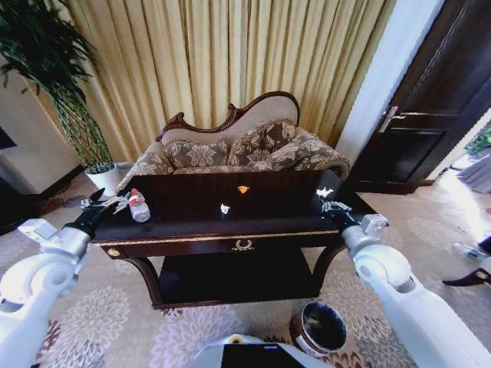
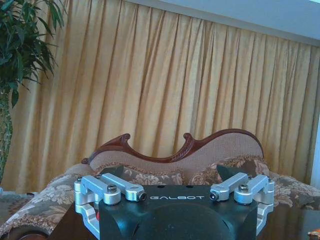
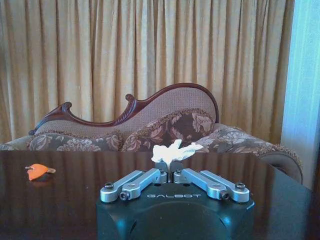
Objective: Move to the front of the table and place the trash on the table into the trash bin.
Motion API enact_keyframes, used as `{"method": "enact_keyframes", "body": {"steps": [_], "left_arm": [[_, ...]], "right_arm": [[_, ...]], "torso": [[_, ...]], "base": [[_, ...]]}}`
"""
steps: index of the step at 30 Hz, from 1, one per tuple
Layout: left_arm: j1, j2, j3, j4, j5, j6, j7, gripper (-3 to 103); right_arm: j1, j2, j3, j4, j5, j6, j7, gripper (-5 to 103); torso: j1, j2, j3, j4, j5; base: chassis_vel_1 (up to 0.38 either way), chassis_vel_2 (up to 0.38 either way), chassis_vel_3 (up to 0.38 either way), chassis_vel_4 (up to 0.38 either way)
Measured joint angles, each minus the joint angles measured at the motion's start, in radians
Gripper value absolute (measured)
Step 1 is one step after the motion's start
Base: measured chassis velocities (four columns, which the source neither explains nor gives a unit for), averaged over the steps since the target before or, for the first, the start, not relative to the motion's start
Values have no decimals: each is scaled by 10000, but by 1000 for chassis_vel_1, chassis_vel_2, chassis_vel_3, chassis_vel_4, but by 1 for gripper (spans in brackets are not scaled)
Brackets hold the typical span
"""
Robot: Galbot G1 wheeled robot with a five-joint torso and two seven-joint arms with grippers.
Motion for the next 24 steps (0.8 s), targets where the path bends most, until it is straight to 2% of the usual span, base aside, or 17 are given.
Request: {"method": "enact_keyframes", "body": {"steps": [24], "left_arm": [[-19, 54, 15, -32, 11, -1, 36, 100]], "right_arm": [[-197, 223, -1, -87, -328, 291, -164, 2]], "torso": [[0, -1, 0, -2, 1]], "base": [[102, -93, -96, 98]]}}
